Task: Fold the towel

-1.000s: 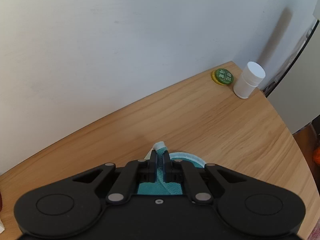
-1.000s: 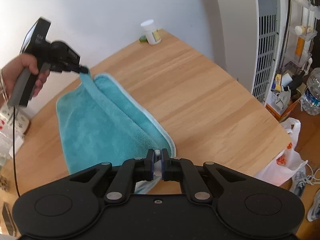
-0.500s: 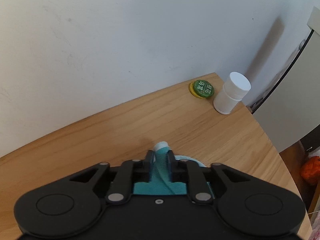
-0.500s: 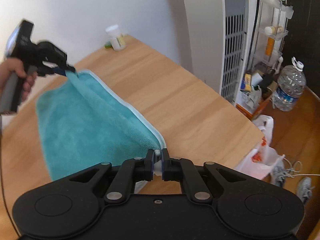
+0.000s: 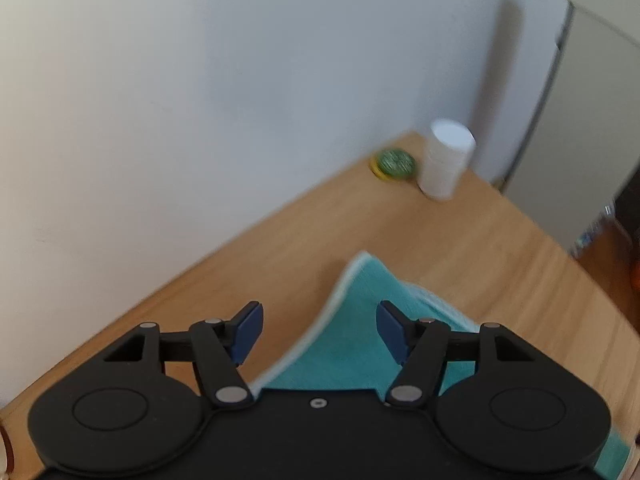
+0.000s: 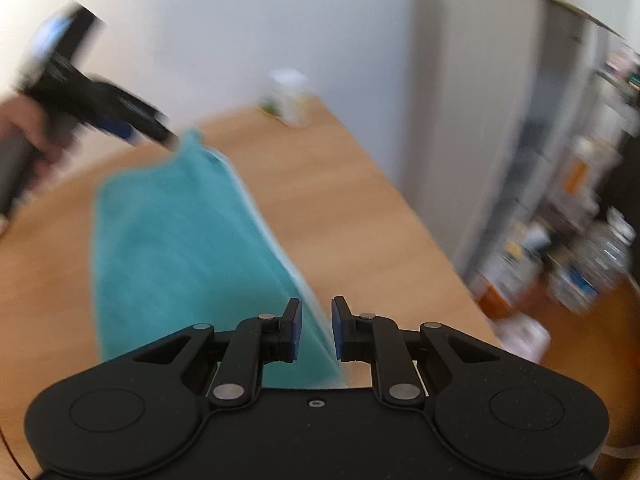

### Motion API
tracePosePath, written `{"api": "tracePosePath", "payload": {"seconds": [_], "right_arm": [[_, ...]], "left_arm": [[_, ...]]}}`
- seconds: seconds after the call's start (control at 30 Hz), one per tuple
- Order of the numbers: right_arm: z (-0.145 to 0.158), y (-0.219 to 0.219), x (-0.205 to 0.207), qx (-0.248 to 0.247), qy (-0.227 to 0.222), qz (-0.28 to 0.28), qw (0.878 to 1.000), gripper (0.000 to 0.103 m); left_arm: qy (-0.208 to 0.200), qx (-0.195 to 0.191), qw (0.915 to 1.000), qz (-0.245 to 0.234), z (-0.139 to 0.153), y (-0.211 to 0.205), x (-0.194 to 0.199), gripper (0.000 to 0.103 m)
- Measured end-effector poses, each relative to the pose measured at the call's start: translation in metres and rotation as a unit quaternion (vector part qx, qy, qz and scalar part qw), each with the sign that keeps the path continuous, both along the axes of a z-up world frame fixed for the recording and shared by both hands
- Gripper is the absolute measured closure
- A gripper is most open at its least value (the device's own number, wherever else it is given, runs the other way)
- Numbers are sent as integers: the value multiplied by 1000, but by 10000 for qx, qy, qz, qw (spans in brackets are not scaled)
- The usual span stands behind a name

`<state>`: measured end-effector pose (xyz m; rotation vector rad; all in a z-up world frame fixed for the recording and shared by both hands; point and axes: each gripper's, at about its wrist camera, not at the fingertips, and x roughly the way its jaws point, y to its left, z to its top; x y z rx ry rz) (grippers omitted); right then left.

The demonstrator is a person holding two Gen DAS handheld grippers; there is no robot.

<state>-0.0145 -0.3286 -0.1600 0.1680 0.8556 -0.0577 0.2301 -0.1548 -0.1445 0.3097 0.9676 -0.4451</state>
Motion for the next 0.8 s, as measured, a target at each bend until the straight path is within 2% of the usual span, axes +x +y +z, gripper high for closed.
{"api": "tracePosePath", "payload": {"seconds": [0.13,0.17,0.2,0.27,0.37,0.43,0.5,0.6,0.7,0.73,0.8], "right_arm": [[-13,12,28,-25,-111,767,9970,88],[-16,14,31,-72,-87,845,9964,88],[-24,15,39,-302,142,919,9952,90],[-30,14,42,-477,350,809,9950,93],[-37,7,36,-368,400,401,9977,93],[-37,14,35,-572,389,397,9968,93],[-35,13,36,-554,408,406,9968,93],[-27,5,36,-382,272,389,9981,91],[-16,-4,36,-72,123,553,9984,87],[-14,-6,37,36,120,600,9981,84],[-15,-7,37,122,150,784,9967,84]], "left_arm": [[-132,17,9996,-254,-19,-22,3,39],[-142,99,9994,-306,-24,-29,4,39],[-175,197,9991,-324,-28,-35,5,39],[-217,308,9988,-299,-39,-45,10,39],[-250,112,9995,-173,-49,-53,18,38],[-320,115,9994,-96,-54,-59,21,34],[-409,144,9990,-63,-55,-61,22,31],[-135,180,9997,124,-48,-57,28,31],[-40,-70,9994,350,-25,-43,22,30],[-12,-135,9990,435,-16,-35,17,28],[62,-19,9985,543,-8,-25,3,18]]}}
